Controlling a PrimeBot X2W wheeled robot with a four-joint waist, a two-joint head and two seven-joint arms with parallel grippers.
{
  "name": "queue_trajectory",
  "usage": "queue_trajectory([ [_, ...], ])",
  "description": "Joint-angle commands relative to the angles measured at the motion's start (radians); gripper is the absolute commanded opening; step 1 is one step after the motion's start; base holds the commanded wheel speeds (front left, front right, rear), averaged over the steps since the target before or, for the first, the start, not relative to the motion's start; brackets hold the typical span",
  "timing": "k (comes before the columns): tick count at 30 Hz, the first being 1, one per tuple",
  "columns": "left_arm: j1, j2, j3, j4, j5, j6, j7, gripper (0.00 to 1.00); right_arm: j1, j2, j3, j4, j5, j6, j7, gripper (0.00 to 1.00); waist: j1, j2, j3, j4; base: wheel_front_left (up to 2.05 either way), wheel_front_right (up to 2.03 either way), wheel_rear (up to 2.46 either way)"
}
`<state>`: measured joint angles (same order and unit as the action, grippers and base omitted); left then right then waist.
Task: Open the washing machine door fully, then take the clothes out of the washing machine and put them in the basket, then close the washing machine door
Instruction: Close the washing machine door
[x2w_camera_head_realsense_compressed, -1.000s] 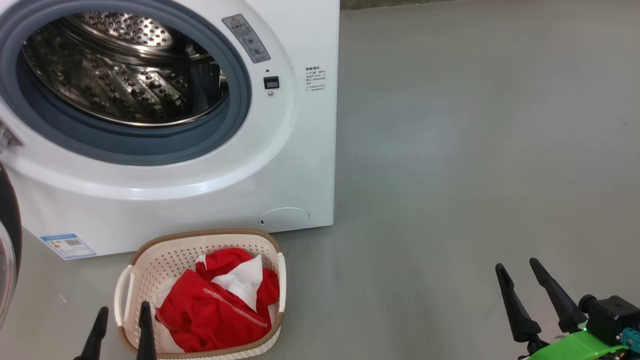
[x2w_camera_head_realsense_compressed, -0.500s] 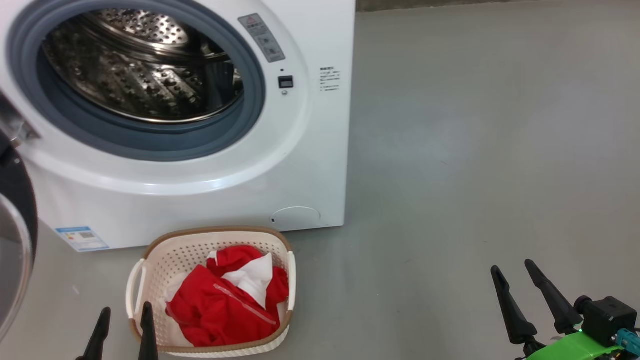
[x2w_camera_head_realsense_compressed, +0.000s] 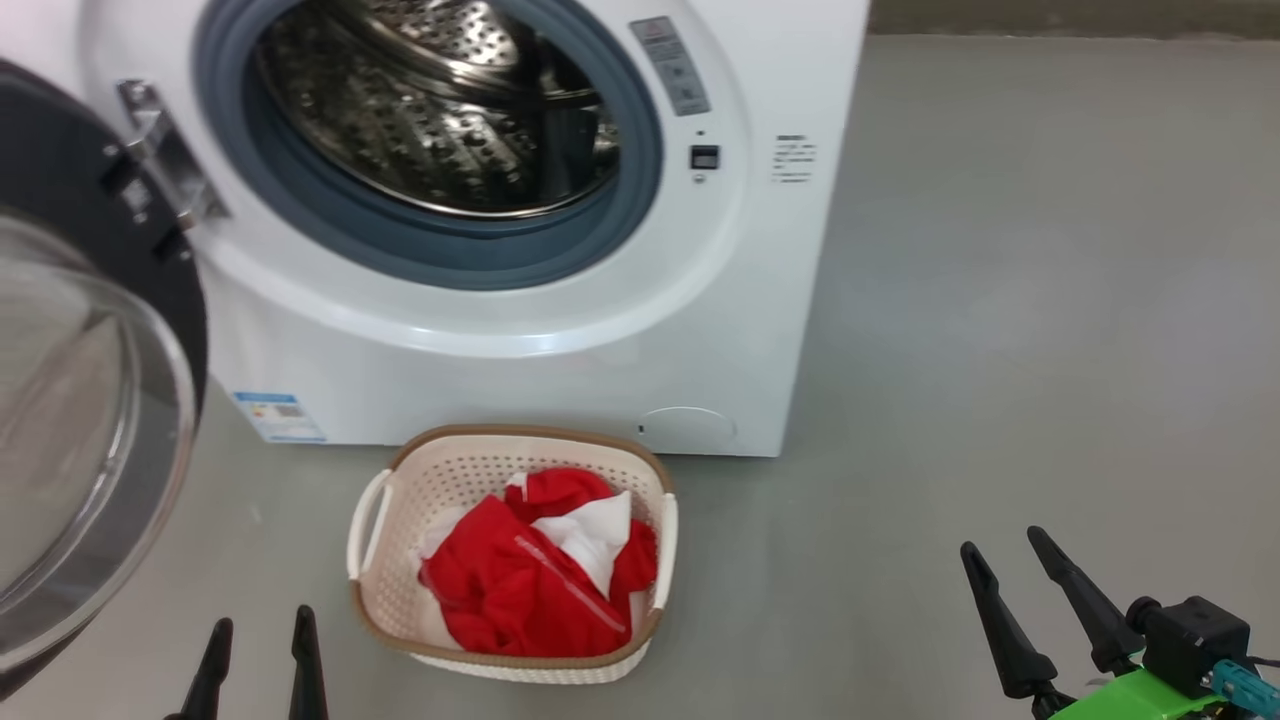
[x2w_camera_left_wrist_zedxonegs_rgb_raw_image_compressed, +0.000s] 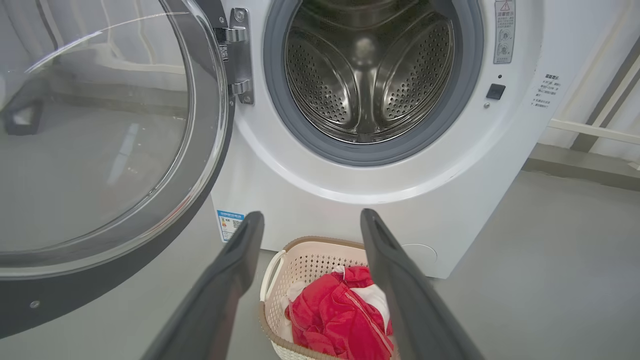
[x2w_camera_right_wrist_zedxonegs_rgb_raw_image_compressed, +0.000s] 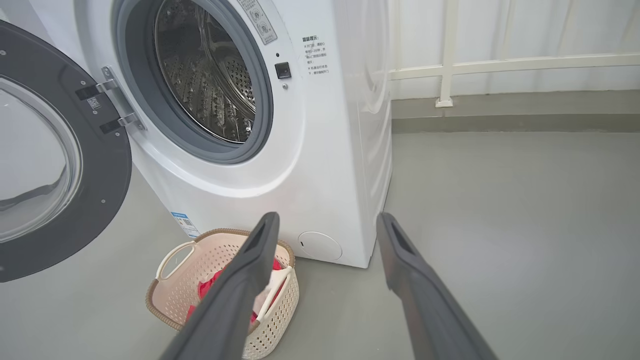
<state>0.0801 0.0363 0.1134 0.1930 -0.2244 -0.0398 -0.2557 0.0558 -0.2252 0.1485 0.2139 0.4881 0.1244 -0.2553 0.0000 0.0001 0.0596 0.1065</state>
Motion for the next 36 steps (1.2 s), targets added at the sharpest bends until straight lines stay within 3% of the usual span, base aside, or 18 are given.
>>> queue_trajectory([
  [1, -0.005, 0.014, 0.025, -0.030, -0.014, 0.011, -0.006, 1.00, -0.032, -0.026, 0.027, -0.020, -0.009, 0.006, -0.006, 1.00, 0.0000, -0.0001, 0.003, 0.067, 0.00, 0.00, 0.00],
  [21, 0.023, 0.014, -0.022, -0.033, -0.063, 0.045, -0.006, 1.00, -0.067, -0.047, 0.110, -0.010, -0.007, 0.006, -0.006, 1.00, 0.0000, -0.0001, 0.002, 0.358, 0.00, 0.00, 0.00],
  [29, 0.028, 0.014, -0.039, -0.037, -0.077, 0.053, -0.006, 1.00, -0.075, -0.044, 0.124, -0.008, -0.008, 0.006, -0.006, 1.00, 0.0000, -0.0001, 0.000, 0.413, 0.00, 0.00, 0.00],
  [36, 0.037, 0.014, -0.038, -0.056, -0.095, 0.067, -0.006, 1.00, -0.093, -0.050, 0.145, -0.002, -0.006, 0.006, -0.006, 1.00, 0.0000, -0.0001, 0.011, 0.421, 0.00, 0.00, 0.00],
])
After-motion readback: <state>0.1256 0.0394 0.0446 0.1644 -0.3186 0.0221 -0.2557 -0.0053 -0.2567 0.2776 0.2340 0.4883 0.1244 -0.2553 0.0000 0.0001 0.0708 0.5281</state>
